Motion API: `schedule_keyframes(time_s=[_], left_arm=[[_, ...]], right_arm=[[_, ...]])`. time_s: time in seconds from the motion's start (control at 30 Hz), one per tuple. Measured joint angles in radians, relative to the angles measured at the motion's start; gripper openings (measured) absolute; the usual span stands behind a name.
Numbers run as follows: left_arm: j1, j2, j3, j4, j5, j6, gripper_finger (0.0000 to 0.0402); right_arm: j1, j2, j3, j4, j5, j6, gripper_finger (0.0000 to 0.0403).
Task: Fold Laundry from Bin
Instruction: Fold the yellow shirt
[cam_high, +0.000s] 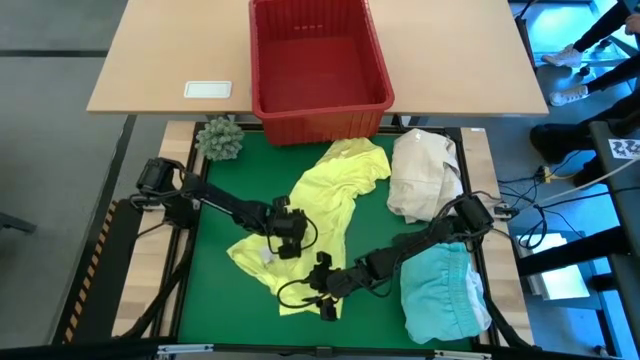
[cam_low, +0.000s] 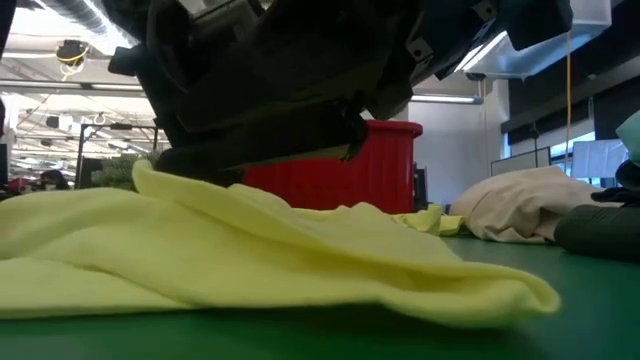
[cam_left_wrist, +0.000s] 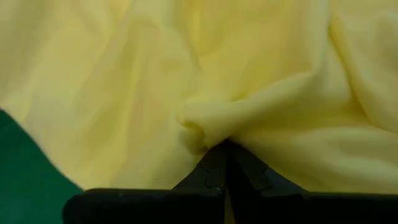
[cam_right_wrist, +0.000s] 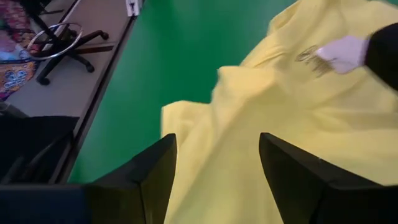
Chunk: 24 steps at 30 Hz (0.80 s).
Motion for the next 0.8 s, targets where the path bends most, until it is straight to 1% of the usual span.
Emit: schedule_keyframes(time_s=[0.1, 0.27, 0.63, 0.73, 0.8], left_arm=[[0.018, -0.001, 0.000, -0.009, -0.004, -0.002, 0.0002], [0.040, -0.002, 0.000, -0.010, -0.007, -0.029, 0.0002], [0.058, -0.002, 0.001, -0.009, -0.014, -0.110, 0.0002], [0.057, -0.003, 0.002, -0.009, -0.014, -0.109, 0.0002], [0.057, -0.003, 0.002, -0.010, -0.014, -0.109, 0.0002]], right_arm=[[0.008, 0.000, 0.000, -0.008, -0.014, 0.009, 0.0230], [0.022, 0.000, 0.000, -0.061, -0.004, 0.025, 0.0230], [0.028, 0.000, 0.000, -0.162, 0.104, 0.034, 0.0229], [0.026, 0.000, 0.000, -0.207, 0.132, 0.035, 0.0215], [0.026, 0.000, 0.000, -0.248, 0.155, 0.051, 0.0194]])
